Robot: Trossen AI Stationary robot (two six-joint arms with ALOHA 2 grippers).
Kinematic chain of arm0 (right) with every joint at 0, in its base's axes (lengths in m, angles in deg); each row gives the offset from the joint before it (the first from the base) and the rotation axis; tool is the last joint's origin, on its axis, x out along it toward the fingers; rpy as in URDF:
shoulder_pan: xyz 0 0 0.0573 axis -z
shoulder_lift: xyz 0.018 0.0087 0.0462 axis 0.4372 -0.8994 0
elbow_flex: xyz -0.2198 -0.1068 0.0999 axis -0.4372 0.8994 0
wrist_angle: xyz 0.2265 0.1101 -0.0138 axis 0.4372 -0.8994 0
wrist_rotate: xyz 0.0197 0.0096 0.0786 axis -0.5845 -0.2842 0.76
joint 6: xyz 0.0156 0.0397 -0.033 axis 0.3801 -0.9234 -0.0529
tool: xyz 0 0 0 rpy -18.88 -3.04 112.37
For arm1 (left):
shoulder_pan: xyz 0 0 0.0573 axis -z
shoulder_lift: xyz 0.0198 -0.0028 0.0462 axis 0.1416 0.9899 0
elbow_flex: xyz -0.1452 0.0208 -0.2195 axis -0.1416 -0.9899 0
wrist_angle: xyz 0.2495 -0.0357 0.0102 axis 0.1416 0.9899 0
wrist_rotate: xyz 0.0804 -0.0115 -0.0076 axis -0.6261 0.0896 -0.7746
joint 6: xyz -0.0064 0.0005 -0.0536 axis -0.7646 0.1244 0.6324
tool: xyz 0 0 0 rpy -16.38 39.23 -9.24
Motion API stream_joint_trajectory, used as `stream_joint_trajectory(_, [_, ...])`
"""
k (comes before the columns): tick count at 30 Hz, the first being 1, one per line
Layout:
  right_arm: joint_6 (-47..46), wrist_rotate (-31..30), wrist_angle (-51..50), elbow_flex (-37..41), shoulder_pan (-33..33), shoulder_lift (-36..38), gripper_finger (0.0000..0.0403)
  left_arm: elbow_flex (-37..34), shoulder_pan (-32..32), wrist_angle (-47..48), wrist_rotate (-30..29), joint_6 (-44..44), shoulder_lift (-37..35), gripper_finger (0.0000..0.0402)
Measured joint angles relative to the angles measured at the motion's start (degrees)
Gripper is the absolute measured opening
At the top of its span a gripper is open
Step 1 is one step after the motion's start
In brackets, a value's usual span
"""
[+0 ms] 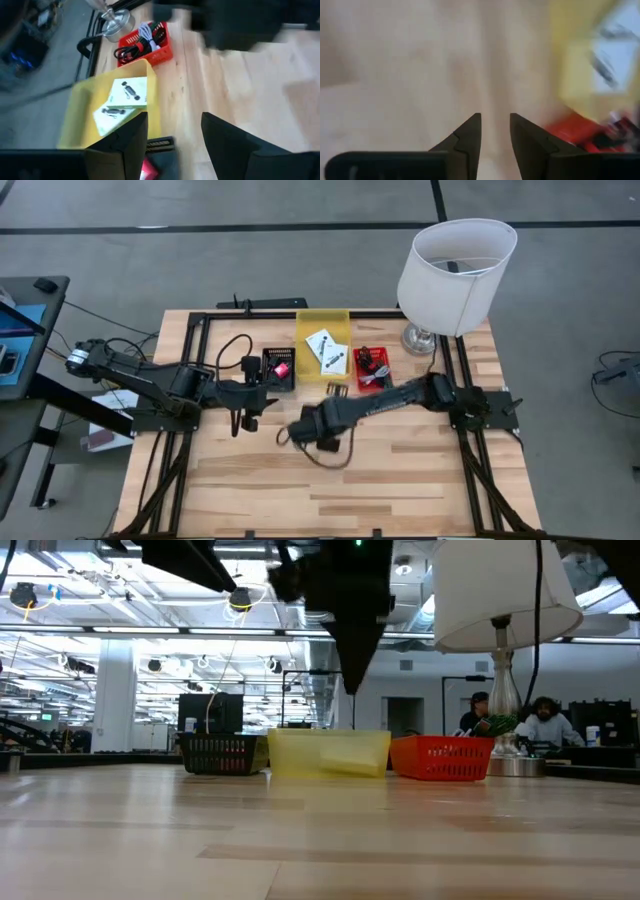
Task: Pick and place items into bin
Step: Return to Home Position
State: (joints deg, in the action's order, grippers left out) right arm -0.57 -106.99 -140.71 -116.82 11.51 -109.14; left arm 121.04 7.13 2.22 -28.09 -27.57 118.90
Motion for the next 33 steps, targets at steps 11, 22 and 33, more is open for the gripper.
stream_joint_trajectory(11, [16.37, 18.39, 28.74, 0.00, -6.98, 10.18, 0.0098, -1.49, 0.90, -23.66, 23.66, 14.37, -3.98, 0.0178])
stream_joint_trajectory(22, [18.20, 18.79, 50.09, 23.02, -17.61, 27.26, 0.0098, -19.98, 18.29, -33.49, 3.84, 13.20, -30.64, 0.0178])
stream_joint_trajectory(33, [11.44, 23.27, 105.06, 75.54, -19.10, 53.81, 0.0098, -39.60, 22.67, -40.08, 7.40, 15.78, -46.80, 0.0178])
